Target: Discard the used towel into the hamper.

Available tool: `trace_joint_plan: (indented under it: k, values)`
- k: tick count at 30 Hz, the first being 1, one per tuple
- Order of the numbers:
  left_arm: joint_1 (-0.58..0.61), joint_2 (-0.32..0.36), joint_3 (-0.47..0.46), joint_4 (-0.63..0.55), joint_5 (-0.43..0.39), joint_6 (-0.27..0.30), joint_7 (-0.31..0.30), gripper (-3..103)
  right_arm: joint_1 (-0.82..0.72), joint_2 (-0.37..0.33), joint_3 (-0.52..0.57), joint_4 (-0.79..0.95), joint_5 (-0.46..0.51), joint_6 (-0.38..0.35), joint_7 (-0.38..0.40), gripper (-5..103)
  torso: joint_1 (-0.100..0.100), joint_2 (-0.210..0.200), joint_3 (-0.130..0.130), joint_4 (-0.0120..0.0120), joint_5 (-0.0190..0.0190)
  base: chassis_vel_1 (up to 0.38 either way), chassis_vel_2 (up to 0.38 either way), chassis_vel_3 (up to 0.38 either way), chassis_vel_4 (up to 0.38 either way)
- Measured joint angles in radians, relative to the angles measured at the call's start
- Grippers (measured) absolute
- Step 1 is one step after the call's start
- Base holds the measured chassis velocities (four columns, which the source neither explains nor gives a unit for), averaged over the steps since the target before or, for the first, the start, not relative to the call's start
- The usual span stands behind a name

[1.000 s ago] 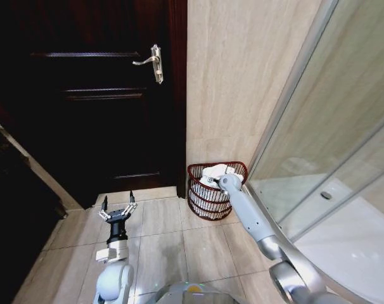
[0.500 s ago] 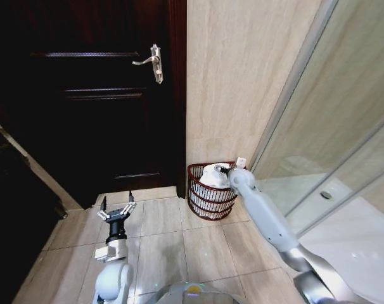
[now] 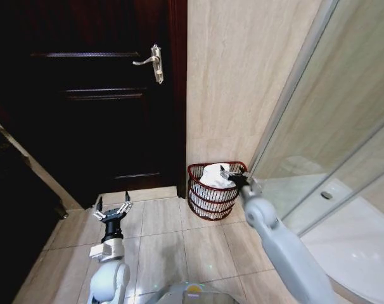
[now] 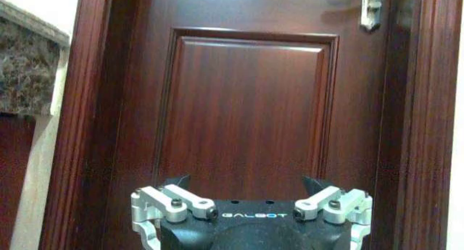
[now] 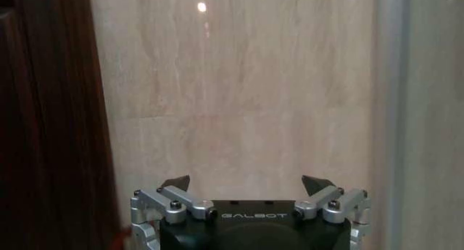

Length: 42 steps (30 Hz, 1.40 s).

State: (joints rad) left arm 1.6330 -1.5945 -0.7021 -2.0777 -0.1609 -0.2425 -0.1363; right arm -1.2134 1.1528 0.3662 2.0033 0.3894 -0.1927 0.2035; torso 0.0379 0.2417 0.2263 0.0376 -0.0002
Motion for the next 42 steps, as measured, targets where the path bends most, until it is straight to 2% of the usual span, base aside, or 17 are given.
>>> trace_joint_plan:
  k: [1,2,3,5,7,8,10,13,15,21,23,37,41,42]
  values:
    - [0.000,0.000,0.000,0.000,0.000,0.000,0.000,100,0.000,0.000,0.000,0.000,0.000,0.000,0.000,100,0.000,0.000,0.000,0.0000,0.0000,0.000,0.000,0.000,0.000]
    - [-0.002,0.004,0.001,0.001,0.001,0.003,-0.002,100,-0.035,0.013,0.017,0.007,-0.053,0.026,-0.010,100,0.000,0.000,0.000,0.0000,0.0001,0.000,0.000,0.000,0.000]
    - [0.001,0.012,0.003,0.002,0.004,0.007,0.003,100,-0.105,0.047,0.049,0.015,-0.169,0.088,-0.024,100,0.000,0.000,0.000,0.0000,0.0003,0.000,0.000,0.000,0.000]
    - [0.007,0.017,0.003,-0.002,0.004,0.012,0.015,100,-0.136,0.065,0.060,0.020,-0.206,0.113,-0.033,100,0.000,0.000,0.000,0.0001,0.0001,0.000,0.000,0.000,0.000]
    - [0.028,0.047,0.003,-0.022,-0.003,0.028,0.067,100,-0.214,0.132,0.082,0.047,-0.252,0.143,-0.041,100,0.000,0.000,0.000,0.0002,0.0003,0.000,0.000,0.000,0.000]
    - [0.028,0.047,0.003,-0.022,-0.003,0.028,0.067,100,-0.214,0.132,0.082,0.047,-0.252,0.143,-0.041,100,0.000,0.000,0.000,0.0002,0.0003,0.000,0.000,0.000,0.000]
    - [0.037,0.069,-0.003,-0.039,-0.021,0.044,0.105,100,-0.254,0.184,0.099,0.059,-0.288,0.169,-0.040,100,0.000,0.000,0.000,0.0004,0.0000,0.000,0.000,0.000,0.000]
    - [0.040,0.087,-0.006,-0.047,-0.046,0.058,0.120,100,-0.295,0.228,0.106,0.075,-0.343,0.198,-0.023,100,0.000,0.000,0.000,0.0004,0.0004,0.000,0.000,0.000,0.000]
    - [0.037,0.089,-0.011,-0.035,-0.029,0.051,0.119,100,-0.330,0.245,0.100,0.128,-0.330,0.164,-0.002,100,0.000,0.000,0.000,0.0002,-0.0002,0.000,0.000,0.000,0.000]
    - [0.064,0.081,-0.012,-0.042,-0.011,0.039,0.103,100,-0.357,0.237,0.091,0.167,-0.337,0.148,0.055,100,0.000,0.000,0.000,0.0003,0.0001,0.000,0.000,0.000,0.000]
    - [0.077,0.079,-0.012,-0.046,-0.010,0.027,0.100,100,-0.371,0.239,0.078,0.197,-0.320,0.118,0.081,100,0.000,0.000,0.000,0.0003,0.0002,0.000,0.000,0.000,0.000]
    - [0.080,0.072,-0.018,-0.030,-0.015,0.002,0.095,100,-0.382,0.246,0.067,0.227,-0.309,0.085,0.113,100,0.000,0.000,0.000,0.0003,0.0002,0.037,0.036,0.041,0.031]
    - [0.076,0.069,-0.014,-0.010,-0.009,-0.016,0.098,100,-0.388,0.239,0.063,0.243,-0.302,0.057,0.125,100,0.000,0.000,0.000,0.0002,0.0001,0.076,0.081,0.095,0.093]
    - [0.072,0.067,-0.011,0.002,-0.006,-0.037,0.094,100,-0.389,0.238,0.062,0.248,-0.301,0.050,0.126,100,0.000,0.000,0.000,0.0003,0.0002,0.103,0.090,0.093,0.097]
